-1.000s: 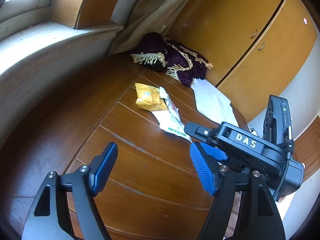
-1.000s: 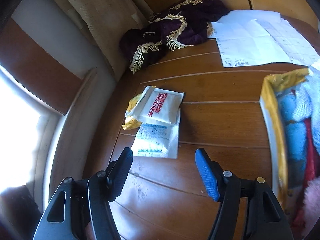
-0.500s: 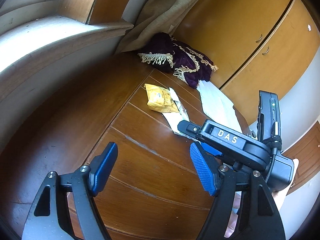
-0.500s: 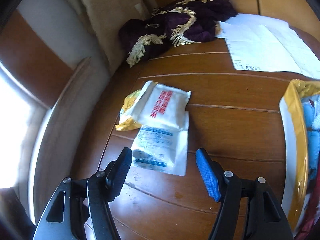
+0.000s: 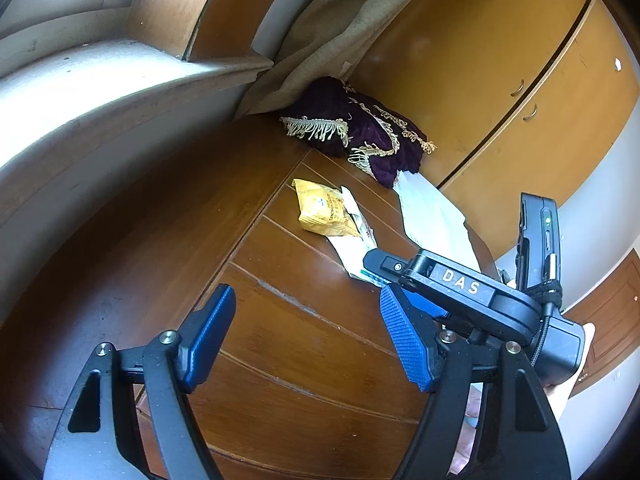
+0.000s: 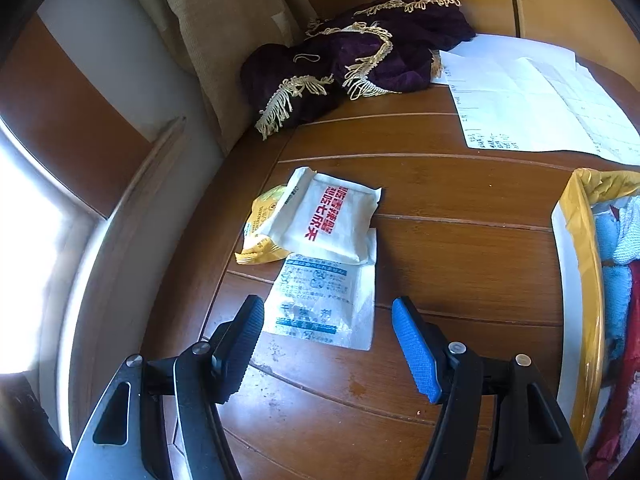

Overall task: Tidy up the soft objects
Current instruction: 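Move both open tools back over the remaining packs on the table, then grasp the yellow crackers pack with the left tool while the right grasps the white packet, then carry the crackers pack and white packet over the tray and release them, then move both open tools back toward the white red-print pack on the table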

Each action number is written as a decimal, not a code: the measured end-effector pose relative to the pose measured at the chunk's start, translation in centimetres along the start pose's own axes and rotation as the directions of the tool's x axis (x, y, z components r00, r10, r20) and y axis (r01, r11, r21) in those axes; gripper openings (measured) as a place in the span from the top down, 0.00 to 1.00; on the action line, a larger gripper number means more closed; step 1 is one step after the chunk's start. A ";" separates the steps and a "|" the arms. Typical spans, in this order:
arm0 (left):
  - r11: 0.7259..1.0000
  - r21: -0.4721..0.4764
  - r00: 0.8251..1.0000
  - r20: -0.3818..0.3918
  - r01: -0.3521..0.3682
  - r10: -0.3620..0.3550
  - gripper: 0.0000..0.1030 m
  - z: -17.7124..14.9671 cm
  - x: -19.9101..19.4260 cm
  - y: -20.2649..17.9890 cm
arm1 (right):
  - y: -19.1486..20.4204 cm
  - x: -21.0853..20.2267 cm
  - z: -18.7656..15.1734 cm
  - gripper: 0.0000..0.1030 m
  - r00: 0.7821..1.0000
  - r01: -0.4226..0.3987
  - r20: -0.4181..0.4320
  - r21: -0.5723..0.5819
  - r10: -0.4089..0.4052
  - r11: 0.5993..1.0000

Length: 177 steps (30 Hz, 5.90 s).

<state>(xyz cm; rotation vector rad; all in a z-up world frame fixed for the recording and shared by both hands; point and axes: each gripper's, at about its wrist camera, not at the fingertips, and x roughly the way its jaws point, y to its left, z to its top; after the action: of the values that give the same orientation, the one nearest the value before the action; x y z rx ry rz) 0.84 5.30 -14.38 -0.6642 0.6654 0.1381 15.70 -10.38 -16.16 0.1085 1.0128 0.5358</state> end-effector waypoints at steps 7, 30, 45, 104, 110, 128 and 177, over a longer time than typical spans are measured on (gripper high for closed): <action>1.000 -0.007 1.000 -0.002 -0.001 0.001 0.28 0.1 -0.1 0.3 | 0.7 1.2 0.4 0.34 0.999 0.033 -0.031 0.004 -0.033 0.999; 0.995 0.073 0.996 -0.055 -0.061 0.065 0.28 1.8 2.9 -3.1 | -1.3 -4.9 -4.5 0.72 0.996 -0.094 -0.011 -0.064 0.093 0.994; 0.953 0.240 0.969 -0.119 -0.184 0.217 0.28 5.8 12.6 -6.4 | -4.5 -9.0 -5.4 0.76 0.975 -0.205 0.061 -0.101 0.212 0.973; 0.871 0.418 0.915 -0.395 0.260 -0.083 0.53 -12.9 1.8 -19.6 | -13.9 -17.9 -17.7 0.51 0.981 -0.069 0.172 -0.099 0.085 0.993; 0.877 0.375 0.918 -0.362 0.300 -0.159 0.40 -12.2 0.7 -19.3 | -13.9 -19.3 -17.6 0.47 0.975 -0.015 0.221 -0.104 0.037 0.994; 0.938 0.244 0.962 -0.178 0.245 -0.205 0.36 -7.2 -1.3 -14.6 | -10.9 -19.4 -15.1 0.47 0.964 -0.079 0.241 -0.134 0.110 0.988; 0.994 0.002 0.986 -0.129 0.107 -0.106 0.36 -2.9 1.2 -5.3 | -5.4 -7.4 -6.2 0.45 0.999 0.036 -0.022 0.017 -0.036 0.999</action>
<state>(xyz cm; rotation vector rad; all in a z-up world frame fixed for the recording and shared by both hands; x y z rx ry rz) 1.96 -0.77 -13.98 -0.7029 0.7519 -0.0072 9.48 -19.53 -15.48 0.1000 1.0392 0.4961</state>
